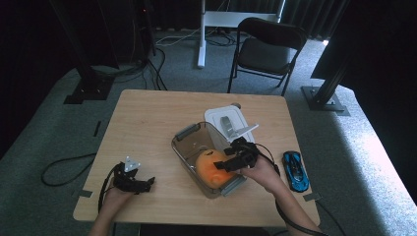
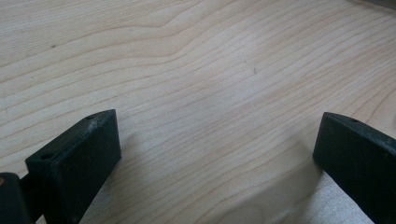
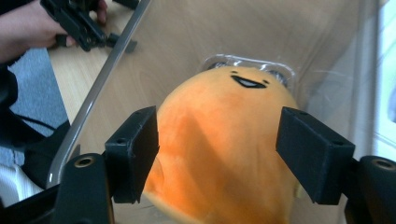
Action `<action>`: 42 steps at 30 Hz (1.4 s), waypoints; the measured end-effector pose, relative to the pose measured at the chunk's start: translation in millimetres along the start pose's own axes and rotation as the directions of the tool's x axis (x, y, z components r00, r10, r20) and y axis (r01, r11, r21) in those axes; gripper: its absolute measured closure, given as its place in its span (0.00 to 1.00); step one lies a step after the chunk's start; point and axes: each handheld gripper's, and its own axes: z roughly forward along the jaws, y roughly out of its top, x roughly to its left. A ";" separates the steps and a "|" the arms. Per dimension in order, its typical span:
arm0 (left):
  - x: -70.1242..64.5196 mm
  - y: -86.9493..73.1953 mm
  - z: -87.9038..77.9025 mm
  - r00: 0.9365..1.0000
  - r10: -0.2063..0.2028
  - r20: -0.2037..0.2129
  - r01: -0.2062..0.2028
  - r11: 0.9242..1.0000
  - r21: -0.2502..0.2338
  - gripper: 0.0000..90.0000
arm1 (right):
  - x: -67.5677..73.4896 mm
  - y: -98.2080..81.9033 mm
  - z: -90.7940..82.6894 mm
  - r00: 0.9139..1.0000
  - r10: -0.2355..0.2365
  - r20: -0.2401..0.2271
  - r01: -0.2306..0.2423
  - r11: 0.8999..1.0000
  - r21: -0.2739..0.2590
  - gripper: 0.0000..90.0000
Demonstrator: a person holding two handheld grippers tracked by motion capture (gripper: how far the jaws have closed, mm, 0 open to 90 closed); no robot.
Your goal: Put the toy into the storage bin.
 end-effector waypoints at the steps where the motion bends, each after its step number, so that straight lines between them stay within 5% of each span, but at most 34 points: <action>1: 0.0 0.0 0.0 1.000 0.000 0.000 0.000 1.000 0.000 0.01 | -0.9 -0.2 -2.7 1.000 0.007 0.000 -0.007 1.000 -0.008 0.28; 23: 0.1 0.0 0.0 1.000 0.001 -0.001 -0.001 1.000 0.000 0.01 | -31.7 -22.9 -46.3 0.988 0.126 0.087 -0.113 0.983 -0.144 0.14; 27: 0.1 0.0 0.1 1.000 0.002 -0.001 -0.002 1.000 -0.001 0.01 | -39.9 -31.8 -53.9 0.976 0.161 0.145 -0.136 0.976 -0.167 0.14; 33: 0.0 0.0 0.1 1.000 0.002 -0.002 -0.002 1.000 -0.001 0.01 | -53.4 -45.4 -60.7 0.962 0.212 0.173 -0.180 0.966 -0.186 0.15; 42: -0.1 -0.1 0.1 1.000 0.000 -0.001 0.000 1.000 -0.001 0.01 | -76.1 -72.9 -68.7 0.924 0.287 0.254 -0.244 0.952 -0.186 0.16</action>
